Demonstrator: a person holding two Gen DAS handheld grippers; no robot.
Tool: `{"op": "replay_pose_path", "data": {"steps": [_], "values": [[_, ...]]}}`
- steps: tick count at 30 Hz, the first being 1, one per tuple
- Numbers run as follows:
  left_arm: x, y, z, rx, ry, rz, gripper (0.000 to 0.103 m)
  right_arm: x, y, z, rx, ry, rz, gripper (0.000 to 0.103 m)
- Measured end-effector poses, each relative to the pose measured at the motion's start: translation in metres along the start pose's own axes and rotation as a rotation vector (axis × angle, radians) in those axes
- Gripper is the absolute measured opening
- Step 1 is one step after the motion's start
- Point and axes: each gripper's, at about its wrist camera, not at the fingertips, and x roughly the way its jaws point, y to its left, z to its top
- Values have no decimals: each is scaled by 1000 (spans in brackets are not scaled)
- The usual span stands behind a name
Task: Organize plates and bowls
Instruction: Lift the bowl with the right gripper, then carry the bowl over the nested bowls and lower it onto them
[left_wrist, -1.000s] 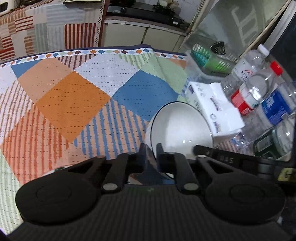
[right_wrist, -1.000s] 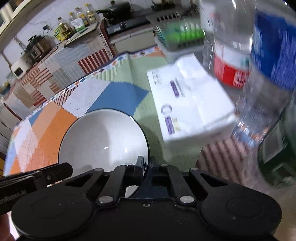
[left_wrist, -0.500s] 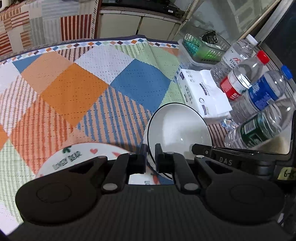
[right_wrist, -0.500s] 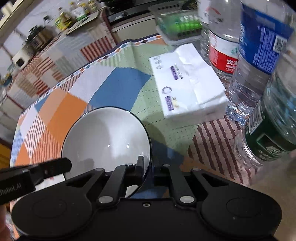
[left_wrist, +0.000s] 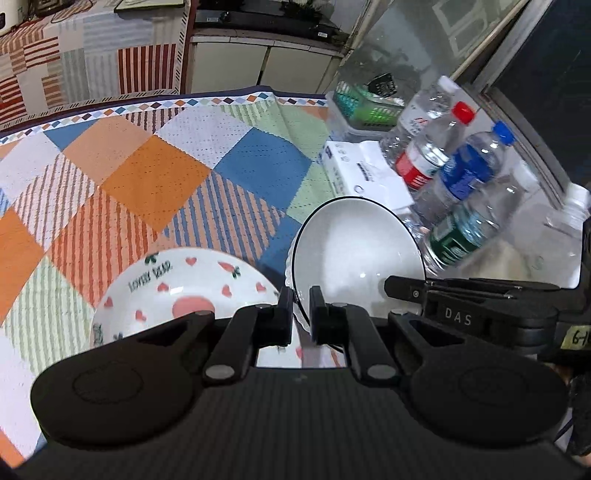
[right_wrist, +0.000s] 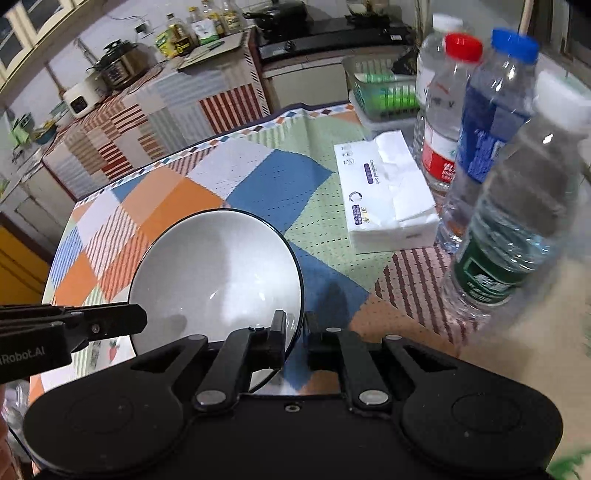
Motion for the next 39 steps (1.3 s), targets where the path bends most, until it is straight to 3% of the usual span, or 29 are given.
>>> {"op": "replay_pose_path", "data": {"steps": [10,15,20,32,39], "values": [[-80,-7,-46,-3,11,-34,8,-62,20,-40,-56,2,71,12],[-104,1,-74,-34,68,-50,8,-92,40,-60,-99,-10,90,12],[-127,11,-108,-39,66,-59,8,-112,55,-87,-110,-19,118,13],[-132,39,-166,-169,201,-54,8,-108,93,-128,-199,58,144,13],[-121,50,-176,-153,252,-68,8,-92,96,-139,-194,97,151,13]]}}
